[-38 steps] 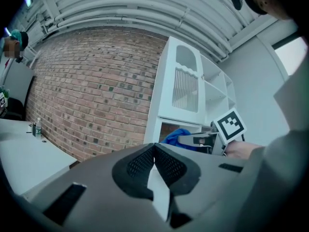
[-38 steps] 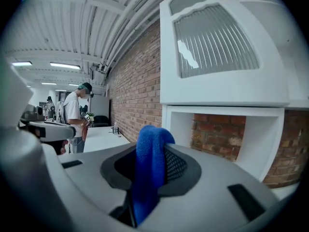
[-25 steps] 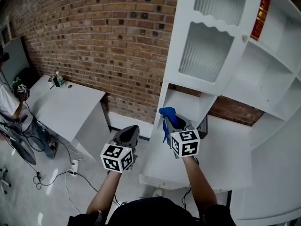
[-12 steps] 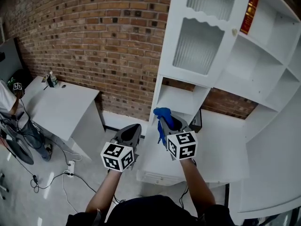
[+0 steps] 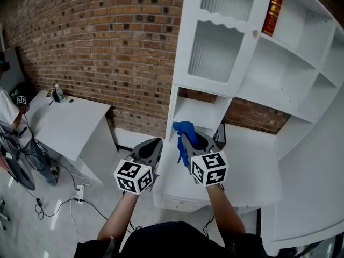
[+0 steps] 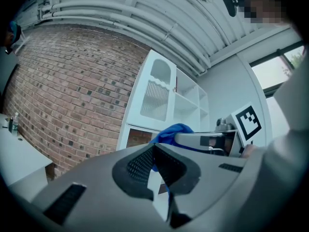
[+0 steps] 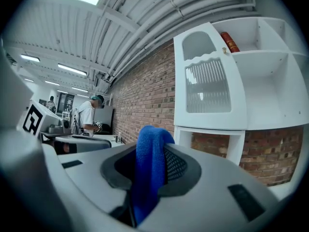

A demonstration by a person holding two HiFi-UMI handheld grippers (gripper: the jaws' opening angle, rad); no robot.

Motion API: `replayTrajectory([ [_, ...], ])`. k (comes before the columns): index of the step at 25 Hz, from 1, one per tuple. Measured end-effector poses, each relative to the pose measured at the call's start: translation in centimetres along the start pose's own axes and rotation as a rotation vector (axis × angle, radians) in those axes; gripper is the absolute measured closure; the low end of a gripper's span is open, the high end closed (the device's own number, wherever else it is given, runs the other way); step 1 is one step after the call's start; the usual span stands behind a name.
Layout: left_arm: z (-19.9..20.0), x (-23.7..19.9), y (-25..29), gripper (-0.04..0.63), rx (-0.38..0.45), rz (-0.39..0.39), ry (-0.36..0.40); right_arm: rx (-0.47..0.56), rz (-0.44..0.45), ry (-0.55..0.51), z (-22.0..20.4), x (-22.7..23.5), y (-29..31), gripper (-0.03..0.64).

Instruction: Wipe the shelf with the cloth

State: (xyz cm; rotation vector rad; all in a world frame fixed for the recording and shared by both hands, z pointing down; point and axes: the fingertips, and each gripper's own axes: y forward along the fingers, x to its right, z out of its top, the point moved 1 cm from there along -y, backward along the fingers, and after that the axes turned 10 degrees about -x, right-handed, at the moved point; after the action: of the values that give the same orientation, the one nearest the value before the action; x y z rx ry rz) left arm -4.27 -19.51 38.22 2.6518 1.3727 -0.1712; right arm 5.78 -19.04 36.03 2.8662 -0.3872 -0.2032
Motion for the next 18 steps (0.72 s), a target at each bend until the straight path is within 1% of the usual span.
replayTrajectory([
  [3,0.0,1.3,0.1,0.578,-0.006,0.013,0.008,0.008,0.006,0.000,0.2,0.3,-1.3,0.512],
  [7,-0.1,2.5,0.2,0.578,-0.016,0.028,-0.001,0.017,0.015,-0.001,0.0,0.7,-3.1,0.512],
  [18,-0.2,6.8,0.1,0.578,-0.027,0.017,0.026,0.025,0.015,0.010,-1.2,1.4,-7.3,0.512],
])
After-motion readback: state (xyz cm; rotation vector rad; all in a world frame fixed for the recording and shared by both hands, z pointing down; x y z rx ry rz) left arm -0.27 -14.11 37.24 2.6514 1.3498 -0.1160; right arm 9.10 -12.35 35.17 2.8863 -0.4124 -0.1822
